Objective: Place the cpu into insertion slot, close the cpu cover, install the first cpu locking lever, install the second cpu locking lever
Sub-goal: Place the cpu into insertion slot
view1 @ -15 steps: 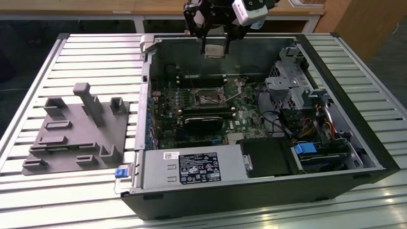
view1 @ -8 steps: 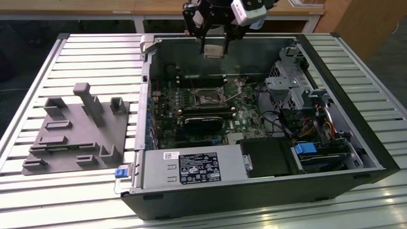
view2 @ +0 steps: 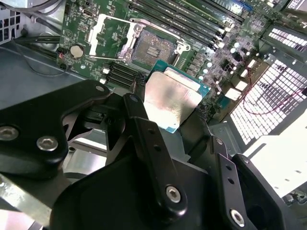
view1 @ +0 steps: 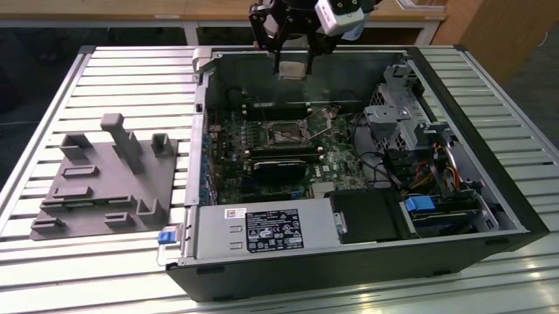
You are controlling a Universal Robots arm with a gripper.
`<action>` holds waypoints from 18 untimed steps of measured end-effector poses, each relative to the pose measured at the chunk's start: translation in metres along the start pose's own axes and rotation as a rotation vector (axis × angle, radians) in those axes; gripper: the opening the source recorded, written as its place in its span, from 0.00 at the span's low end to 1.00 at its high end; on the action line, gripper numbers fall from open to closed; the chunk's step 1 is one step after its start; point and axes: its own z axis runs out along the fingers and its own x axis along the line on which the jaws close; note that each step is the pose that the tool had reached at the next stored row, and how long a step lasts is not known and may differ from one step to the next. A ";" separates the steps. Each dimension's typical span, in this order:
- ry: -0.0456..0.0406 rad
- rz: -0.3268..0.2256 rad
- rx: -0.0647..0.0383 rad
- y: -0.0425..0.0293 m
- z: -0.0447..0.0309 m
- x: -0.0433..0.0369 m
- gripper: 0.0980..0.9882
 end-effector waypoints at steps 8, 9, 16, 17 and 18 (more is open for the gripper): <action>-0.0042 0.047 -0.001 -0.0003 0.0010 0.0018 0.50; -0.0053 0.059 -0.001 -0.0003 0.0011 0.0018 0.50; -0.0143 0.159 -0.003 -0.0003 0.0017 0.0018 0.50; -0.0151 0.168 -0.003 -0.0003 0.0018 0.0017 0.50; -0.0160 0.177 -0.003 -0.0003 0.0019 0.0016 0.50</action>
